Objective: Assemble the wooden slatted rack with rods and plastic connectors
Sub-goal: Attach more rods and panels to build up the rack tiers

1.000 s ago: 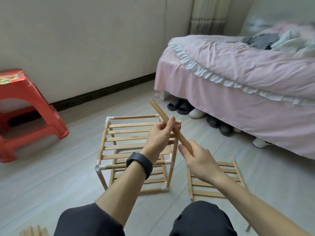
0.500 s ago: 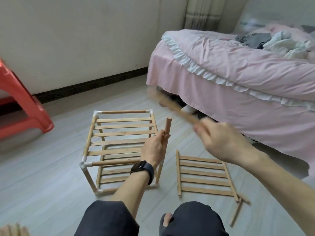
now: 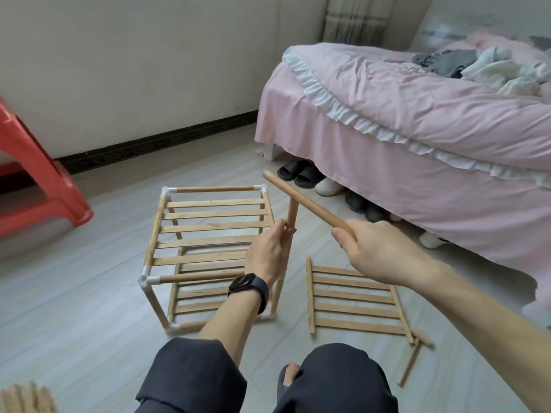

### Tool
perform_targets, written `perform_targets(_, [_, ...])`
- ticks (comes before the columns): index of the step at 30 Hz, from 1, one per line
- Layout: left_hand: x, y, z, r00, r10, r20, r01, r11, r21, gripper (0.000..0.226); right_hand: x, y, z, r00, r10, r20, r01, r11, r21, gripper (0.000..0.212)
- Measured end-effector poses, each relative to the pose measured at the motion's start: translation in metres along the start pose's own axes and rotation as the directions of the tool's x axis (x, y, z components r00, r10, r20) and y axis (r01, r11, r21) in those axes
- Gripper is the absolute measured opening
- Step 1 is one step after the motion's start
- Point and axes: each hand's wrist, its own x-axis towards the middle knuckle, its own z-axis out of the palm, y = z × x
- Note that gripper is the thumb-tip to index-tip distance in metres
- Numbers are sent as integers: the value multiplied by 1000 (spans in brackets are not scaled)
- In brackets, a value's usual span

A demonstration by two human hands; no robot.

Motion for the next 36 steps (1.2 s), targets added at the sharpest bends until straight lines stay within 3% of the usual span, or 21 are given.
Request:
perform_targets(1, [1, 1, -1, 1000, -1, 20, 1, 1000, -3, 31, -1, 0, 1, 1000, 3, -15, -3, 1000, -3, 39])
perform_targets(3, [6, -2, -5, 996, 2, 87, -3, 1000, 10, 31, -3, -7, 1, 989, -15, -147, 38, 988, 150, 38])
perform_targets(5, [5, -20, -9, 982, 25, 185, -48, 991, 123, 32, -6, -17, 7, 983, -12, -184, 62, 961, 268, 37])
perform_targets(7, [-5, -54, -18, 968, -23, 251, -40, 969, 244, 40, -5, -26, 23, 990, 3, -138, 45, 940, 339, 38])
perform_targets(9, [-19, -99, -33, 951, -175, 254, 77, 932, 355, 46, -1, -31, 46, 998, 6, -55, 17, 908, 419, 39])
perform_targets(12, [-36, -160, -57, 895, -361, 262, 142, 789, 598, 47, 12, -43, 93, 985, -52, 163, -62, 783, 619, 40])
perform_targets(14, [-43, -182, -69, 875, -399, 272, 122, 727, 676, 44, 24, -51, 126, 966, -110, 235, -82, 730, 679, 42])
perform_targets(16, [-46, -188, -76, 882, -377, 284, 92, 728, 680, 38, 39, -53, 155, 971, -144, 191, 9, 820, 573, 41])
perform_targets(18, [-50, -187, -75, 886, -360, 292, 78, 736, 672, 37, 53, -45, 180, 970, -233, 70, 206, 939, 275, 38])
perform_targets(20, [-57, -184, -67, 894, -346, 285, 84, 754, 652, 39, 62, -30, 199, 918, -389, -83, 381, 920, -90, 38])
perform_targets(22, [-62, -182, -57, 907, -338, 252, 107, 762, 638, 40, 66, -18, 211, 869, -476, -135, 431, 862, -268, 38])
perform_targets(27, [-62, -169, -44, 912, -338, 234, 122, 767, 630, 39, 84, -23, 219, 963, -265, -50, 248, 942, -226, 44])
perform_targets(31, [-66, -137, -28, 905, -342, 255, 140, 803, 579, 37, 78, -26, 225, 998, -25, 66, 21, 998, 64, 35])
perform_targets(36, [-56, -99, 1, 809, -380, 449, 225, 906, 360, 27, 60, -33, 257, 992, -2, 124, -41, 937, 347, 47])
